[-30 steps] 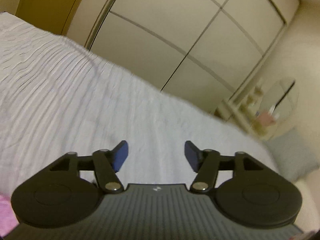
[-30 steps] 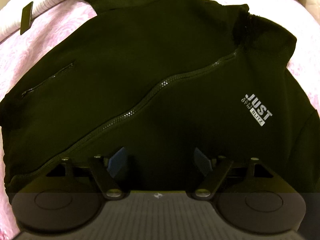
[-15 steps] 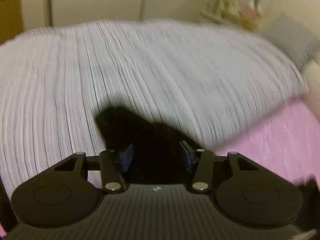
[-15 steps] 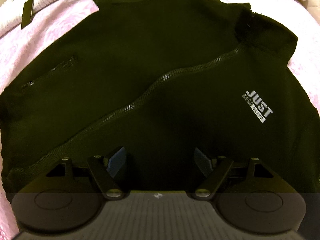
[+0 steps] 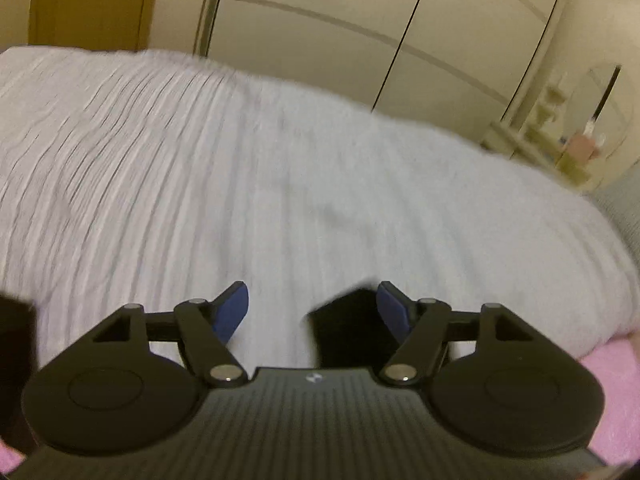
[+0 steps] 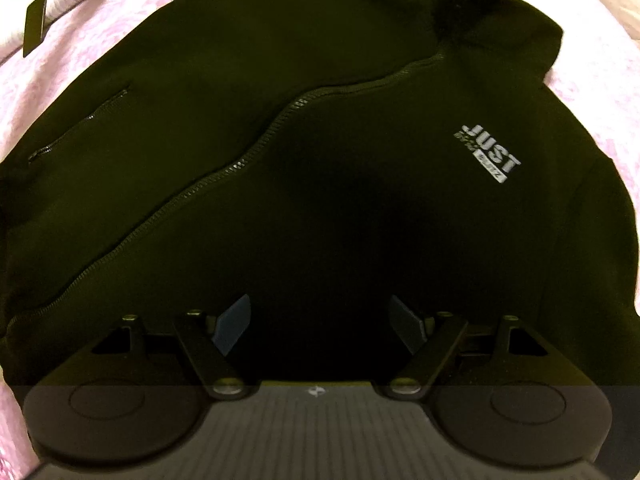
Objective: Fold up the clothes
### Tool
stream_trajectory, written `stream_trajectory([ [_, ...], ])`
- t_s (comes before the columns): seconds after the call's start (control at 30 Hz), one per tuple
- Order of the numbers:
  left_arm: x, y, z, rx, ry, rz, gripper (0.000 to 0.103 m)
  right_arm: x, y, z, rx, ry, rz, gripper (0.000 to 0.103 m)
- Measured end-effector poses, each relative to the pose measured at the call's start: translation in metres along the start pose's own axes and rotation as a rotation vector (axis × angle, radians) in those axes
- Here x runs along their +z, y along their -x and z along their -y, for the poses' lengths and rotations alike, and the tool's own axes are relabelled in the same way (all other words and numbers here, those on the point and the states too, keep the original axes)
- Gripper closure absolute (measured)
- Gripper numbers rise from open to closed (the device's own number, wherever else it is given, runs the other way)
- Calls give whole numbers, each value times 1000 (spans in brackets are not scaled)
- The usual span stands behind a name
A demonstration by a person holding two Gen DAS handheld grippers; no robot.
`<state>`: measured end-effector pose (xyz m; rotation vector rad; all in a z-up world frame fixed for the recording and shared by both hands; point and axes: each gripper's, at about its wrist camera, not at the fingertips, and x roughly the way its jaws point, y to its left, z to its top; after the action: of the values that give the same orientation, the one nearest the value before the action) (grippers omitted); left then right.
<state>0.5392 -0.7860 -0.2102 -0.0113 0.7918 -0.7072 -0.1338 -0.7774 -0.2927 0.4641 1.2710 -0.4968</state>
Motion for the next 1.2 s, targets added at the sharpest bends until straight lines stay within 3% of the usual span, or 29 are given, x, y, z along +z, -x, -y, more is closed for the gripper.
stream_trajectory([
  [0.1, -18, -6, 0, -14, -6, -32, 40, 8, -2, -7, 8, 26, 11, 24],
  [0.27, -23, 25, 5, -33, 48, 153, 41, 14, 4, -7, -2, 31, 38, 21],
  [0.33, -30, 35, 13, -50, 1, 124, 41, 16, 3, -6, -2, 21, 42, 21],
  [0.4, -36, 25, 25, -46, -123, 25, 41, 17, 1, -6, 0, 12, 44, 21],
  [0.5, -32, 7, 42, -32, -227, -29, 41, 21, -1, -8, 7, 18, 58, 21],
  [0.73, 12, -23, 55, 73, -209, -73, 41, 25, 7, -7, 15, 7, 74, 21],
  [0.83, 16, -21, 57, 76, -215, -60, 41, 24, 11, -7, 23, -4, 82, 21],
  [0.97, 10, 5, 43, 45, -160, 11, 36, 26, 13, -8, 31, -9, 86, 21],
  [1.1, -9, 30, 24, 16, -118, 14, 35, 29, 12, -8, 41, -19, 95, 21],
  [1.2, -35, 53, 19, -9, -152, -22, 35, 33, 14, -11, 48, -26, 114, 21],
])
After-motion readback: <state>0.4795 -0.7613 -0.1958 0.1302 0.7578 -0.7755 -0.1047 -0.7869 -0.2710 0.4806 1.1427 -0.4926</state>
